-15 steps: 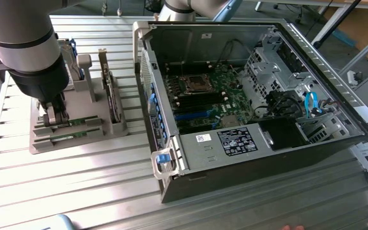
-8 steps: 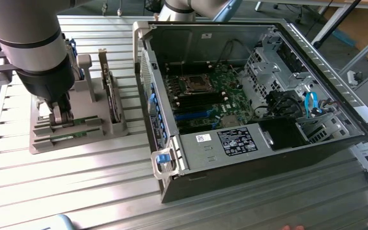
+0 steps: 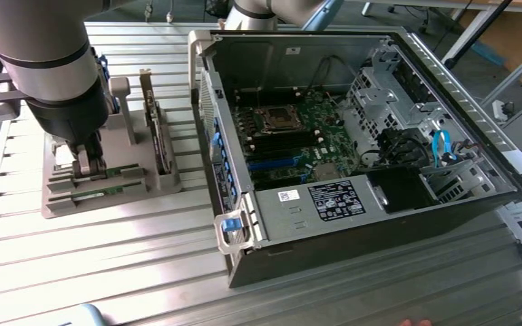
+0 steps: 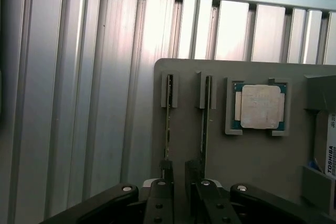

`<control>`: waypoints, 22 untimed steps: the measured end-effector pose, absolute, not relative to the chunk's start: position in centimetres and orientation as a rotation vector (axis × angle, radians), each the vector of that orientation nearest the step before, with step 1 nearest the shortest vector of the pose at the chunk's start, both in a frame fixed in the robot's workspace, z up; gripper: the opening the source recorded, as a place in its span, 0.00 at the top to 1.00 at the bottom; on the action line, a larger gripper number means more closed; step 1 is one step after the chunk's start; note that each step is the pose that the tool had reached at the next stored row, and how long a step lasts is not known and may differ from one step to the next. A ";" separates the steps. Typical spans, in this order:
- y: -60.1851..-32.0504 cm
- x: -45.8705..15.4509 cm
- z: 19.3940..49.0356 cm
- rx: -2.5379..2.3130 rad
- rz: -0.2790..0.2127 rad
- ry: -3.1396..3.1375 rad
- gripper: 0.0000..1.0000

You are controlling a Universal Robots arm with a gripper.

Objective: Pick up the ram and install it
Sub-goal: 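Pick up the ram and move it above insertion slot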

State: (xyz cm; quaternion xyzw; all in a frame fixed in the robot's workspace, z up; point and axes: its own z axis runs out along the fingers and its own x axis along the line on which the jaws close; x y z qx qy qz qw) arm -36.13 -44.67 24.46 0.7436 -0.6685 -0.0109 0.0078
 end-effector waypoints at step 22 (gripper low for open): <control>-45.4 -36.1 23.9 2.324 -0.034 -2.090 0.76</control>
